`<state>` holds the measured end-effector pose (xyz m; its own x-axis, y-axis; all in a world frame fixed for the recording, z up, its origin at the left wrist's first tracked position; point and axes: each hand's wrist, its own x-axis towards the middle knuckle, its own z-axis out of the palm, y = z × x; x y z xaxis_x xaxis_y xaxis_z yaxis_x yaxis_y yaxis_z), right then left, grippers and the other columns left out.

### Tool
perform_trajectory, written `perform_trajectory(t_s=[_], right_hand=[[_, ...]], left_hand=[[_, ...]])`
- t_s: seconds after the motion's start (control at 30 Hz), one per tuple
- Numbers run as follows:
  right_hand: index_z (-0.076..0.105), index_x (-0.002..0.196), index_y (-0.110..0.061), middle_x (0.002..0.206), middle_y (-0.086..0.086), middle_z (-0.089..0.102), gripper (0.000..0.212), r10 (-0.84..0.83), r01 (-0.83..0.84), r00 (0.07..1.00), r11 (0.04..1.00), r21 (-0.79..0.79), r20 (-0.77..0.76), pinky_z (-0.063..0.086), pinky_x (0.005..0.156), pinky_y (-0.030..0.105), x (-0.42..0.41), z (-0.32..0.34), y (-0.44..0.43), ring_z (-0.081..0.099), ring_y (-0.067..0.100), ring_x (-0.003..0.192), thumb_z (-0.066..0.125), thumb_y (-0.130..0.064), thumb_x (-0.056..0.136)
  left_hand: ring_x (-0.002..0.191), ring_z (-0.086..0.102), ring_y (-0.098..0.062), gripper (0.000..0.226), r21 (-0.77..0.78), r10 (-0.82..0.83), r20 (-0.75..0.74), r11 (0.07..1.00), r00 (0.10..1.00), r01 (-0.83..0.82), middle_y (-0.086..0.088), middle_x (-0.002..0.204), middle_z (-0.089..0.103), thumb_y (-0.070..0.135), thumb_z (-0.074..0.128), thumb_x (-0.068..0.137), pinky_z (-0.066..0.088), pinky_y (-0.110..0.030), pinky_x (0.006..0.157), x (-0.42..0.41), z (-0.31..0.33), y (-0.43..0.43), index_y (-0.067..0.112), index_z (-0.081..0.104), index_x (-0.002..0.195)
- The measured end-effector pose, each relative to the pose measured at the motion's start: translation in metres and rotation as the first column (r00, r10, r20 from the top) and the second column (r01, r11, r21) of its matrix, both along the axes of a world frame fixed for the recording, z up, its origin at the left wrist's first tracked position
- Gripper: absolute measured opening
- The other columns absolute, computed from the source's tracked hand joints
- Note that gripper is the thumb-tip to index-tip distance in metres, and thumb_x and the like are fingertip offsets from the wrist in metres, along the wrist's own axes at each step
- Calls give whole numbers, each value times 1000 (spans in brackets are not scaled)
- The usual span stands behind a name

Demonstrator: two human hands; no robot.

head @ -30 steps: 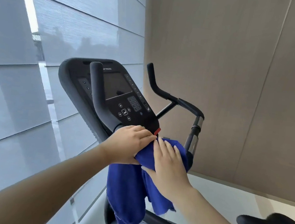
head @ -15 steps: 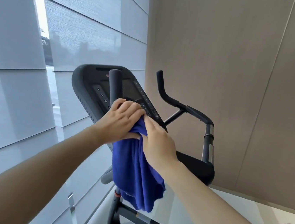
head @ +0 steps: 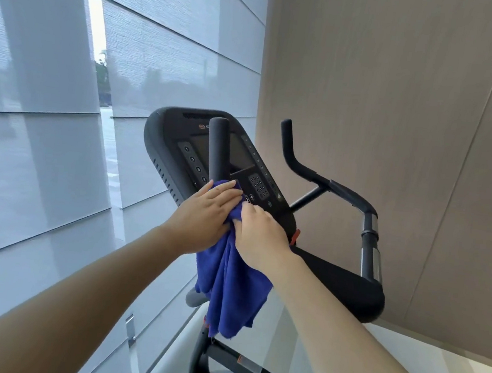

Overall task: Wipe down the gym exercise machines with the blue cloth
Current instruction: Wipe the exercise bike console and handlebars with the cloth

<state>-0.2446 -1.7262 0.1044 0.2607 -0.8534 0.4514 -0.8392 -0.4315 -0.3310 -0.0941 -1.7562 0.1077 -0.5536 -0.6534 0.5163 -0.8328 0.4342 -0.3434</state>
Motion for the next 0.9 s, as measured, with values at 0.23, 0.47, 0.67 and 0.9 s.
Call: perform_trajectory(t_s=[0.23,0.47,0.67,0.9], right_hand=[[60,102,-14,101,6,66,17,-6,11,994,999,-42,112,44,71,30,-26,1,22,60,27,91,50,-24,92],[66,101,-14,95,6,69,16,-6,13,998,994,-104,68,41,66,24,-53,-10,47,61,23,84,56,-15,89],[68,96,-15,87,2,68,19,56,-36,985,992,-122,165,33,64,19,-69,-13,61,49,14,71,54,-8,87],[70,93,-15,81,3,69,20,91,-67,965,992,-106,245,39,64,20,-113,-27,85,51,15,68,55,-5,84]], left_hand=[[138,29,-17,62,60,-44,-83,997,996,49,0,143,41,46,51,89,10,-39,118,-14,-12,21,15,36,140],[134,33,-17,53,102,-158,-215,978,964,183,2,142,43,36,55,91,19,-24,111,-41,-23,50,16,42,138],[120,50,-17,36,187,-126,-477,952,870,241,6,128,57,8,50,92,33,-15,91,-63,-24,75,18,56,126],[97,56,-22,32,163,-51,-470,976,881,143,-1,104,64,0,54,79,35,-21,74,-104,-24,93,13,65,106]])
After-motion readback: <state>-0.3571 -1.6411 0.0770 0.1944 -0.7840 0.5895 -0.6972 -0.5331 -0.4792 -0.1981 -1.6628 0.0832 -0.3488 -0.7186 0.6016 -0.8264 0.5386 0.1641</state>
